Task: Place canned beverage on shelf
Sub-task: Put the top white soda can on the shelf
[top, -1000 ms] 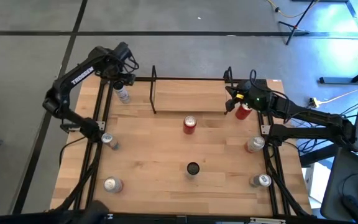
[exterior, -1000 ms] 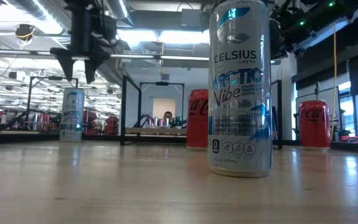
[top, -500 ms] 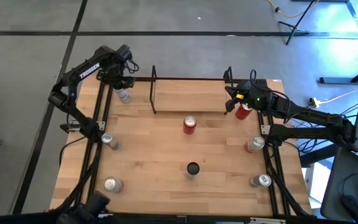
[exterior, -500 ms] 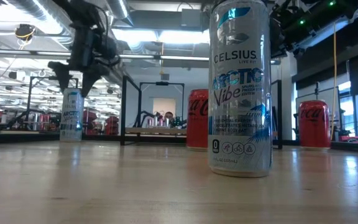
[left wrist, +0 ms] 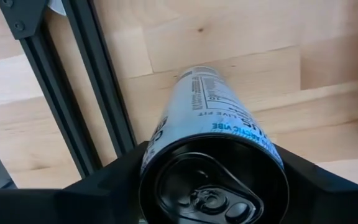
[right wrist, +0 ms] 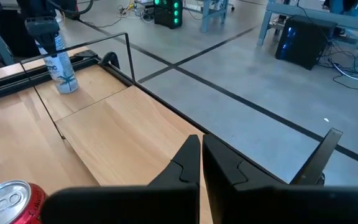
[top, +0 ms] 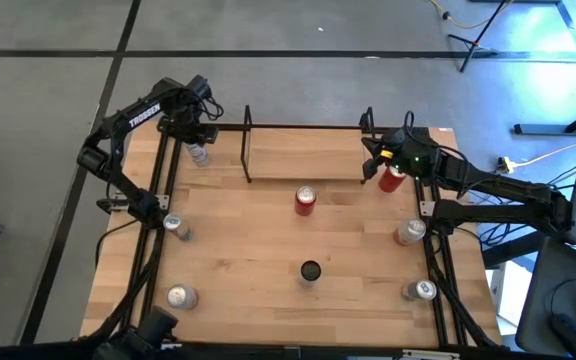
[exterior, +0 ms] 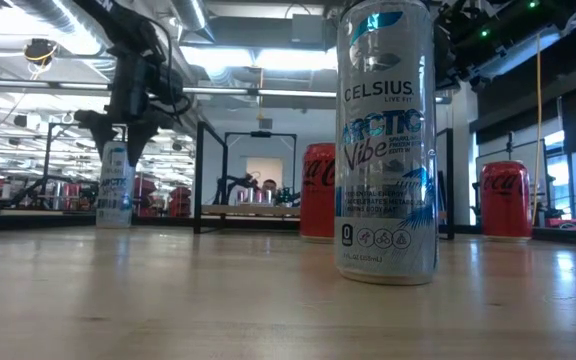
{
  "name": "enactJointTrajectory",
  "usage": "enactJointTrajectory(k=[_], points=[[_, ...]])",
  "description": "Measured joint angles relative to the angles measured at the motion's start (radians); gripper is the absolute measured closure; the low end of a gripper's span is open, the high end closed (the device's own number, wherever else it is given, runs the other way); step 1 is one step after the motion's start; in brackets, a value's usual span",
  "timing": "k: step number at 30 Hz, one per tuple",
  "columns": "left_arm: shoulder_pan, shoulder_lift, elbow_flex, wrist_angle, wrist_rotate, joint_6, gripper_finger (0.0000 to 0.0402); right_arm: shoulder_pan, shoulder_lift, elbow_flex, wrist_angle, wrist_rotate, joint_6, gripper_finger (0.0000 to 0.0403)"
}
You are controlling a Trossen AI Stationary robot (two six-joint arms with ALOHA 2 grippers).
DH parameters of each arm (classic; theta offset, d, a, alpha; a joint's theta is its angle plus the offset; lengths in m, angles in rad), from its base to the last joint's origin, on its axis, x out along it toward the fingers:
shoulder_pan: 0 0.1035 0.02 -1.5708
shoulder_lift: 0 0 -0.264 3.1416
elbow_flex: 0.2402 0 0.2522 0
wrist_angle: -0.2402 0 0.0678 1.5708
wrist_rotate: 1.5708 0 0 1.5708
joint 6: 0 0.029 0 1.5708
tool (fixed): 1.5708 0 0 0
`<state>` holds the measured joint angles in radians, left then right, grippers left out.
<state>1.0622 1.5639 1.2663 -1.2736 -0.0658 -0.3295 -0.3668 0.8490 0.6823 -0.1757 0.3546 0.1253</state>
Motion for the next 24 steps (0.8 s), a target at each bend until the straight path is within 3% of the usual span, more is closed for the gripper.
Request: enactJointTrajectory(k=[5, 10, 18, 24], points=[[-0.003, -0.023, 0.007, -0.022, 0.011, 0.001, 0.0171, 0.000, 0.000, 0.000, 0.000, 0.000, 0.000, 0.0395], [-0.038, -0.061, 0.098, -0.132, 0.038, 0.000, 0.0166, 0.000, 0.000, 0.000, -0.002, 0.000, 0.000, 0.0395], [-0.163, -0.103, 0.306, -0.296, -0.008, -0.056, 0.0167, 0.000, 0.000, 0.000, -0.006, 0.001, 0.000, 0.0395], [-0.240, -0.123, 0.497, -0.296, 0.020, -0.105, 0.0167, 0.000, 0.000, 0.000, -0.006, 0.000, 0.000, 0.0395]])
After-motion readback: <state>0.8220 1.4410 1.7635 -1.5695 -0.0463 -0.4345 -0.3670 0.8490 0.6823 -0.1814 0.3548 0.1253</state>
